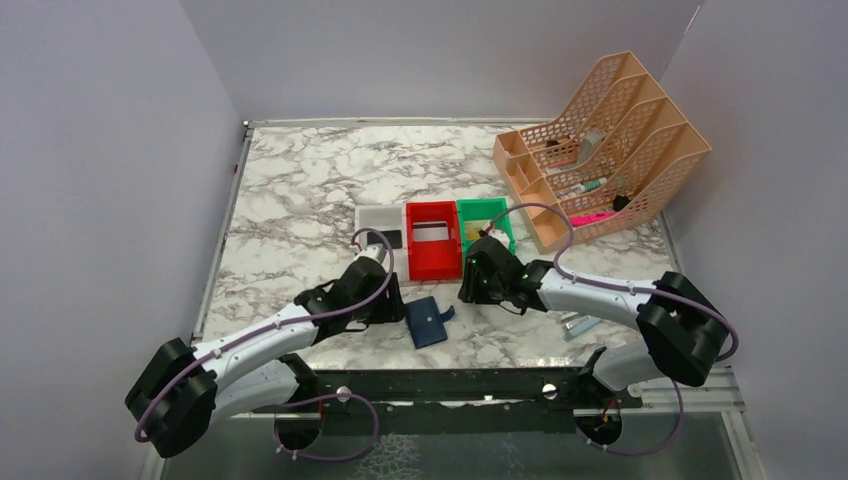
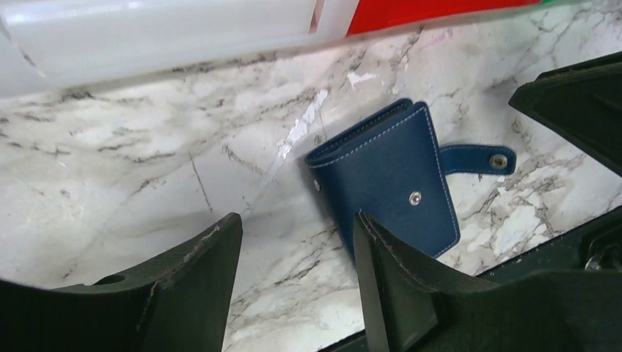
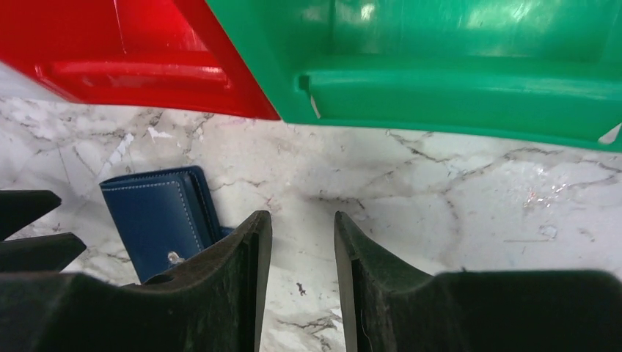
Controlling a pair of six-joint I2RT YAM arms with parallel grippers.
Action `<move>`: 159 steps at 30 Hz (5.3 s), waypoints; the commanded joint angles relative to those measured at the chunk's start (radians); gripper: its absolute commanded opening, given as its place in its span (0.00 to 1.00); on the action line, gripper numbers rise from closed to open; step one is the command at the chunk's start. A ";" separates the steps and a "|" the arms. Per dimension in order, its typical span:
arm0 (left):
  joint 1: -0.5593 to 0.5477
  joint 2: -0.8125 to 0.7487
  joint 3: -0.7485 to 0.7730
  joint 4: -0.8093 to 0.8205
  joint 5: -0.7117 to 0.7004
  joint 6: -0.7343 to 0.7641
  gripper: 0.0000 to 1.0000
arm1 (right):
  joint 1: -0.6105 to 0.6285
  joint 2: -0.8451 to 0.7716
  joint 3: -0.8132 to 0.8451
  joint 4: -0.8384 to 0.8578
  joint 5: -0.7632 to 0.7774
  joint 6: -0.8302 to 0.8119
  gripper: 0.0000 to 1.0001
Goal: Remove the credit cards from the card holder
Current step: Open the card holder at the center of the board.
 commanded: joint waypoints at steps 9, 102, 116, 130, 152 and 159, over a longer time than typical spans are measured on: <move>0.022 0.213 0.146 0.011 -0.075 0.127 0.57 | -0.081 0.102 0.104 -0.012 0.109 -0.098 0.42; 0.071 -0.149 0.041 0.031 -0.057 0.027 0.99 | 0.070 -0.129 0.011 0.102 -0.331 -0.076 0.01; 0.071 -0.225 0.061 -0.062 -0.154 0.019 0.98 | 0.070 -0.132 0.027 0.251 -0.456 -0.006 0.01; 0.070 -0.191 0.067 -0.010 -0.089 0.029 0.94 | 0.070 -0.137 0.042 0.146 -0.409 -0.009 0.01; 0.068 0.006 0.152 0.110 0.241 0.102 0.86 | -0.129 -0.235 -0.260 0.031 -0.234 0.027 0.01; 0.054 0.038 0.181 0.136 0.291 0.097 0.83 | -0.129 -0.260 -0.305 0.064 -0.245 0.076 0.01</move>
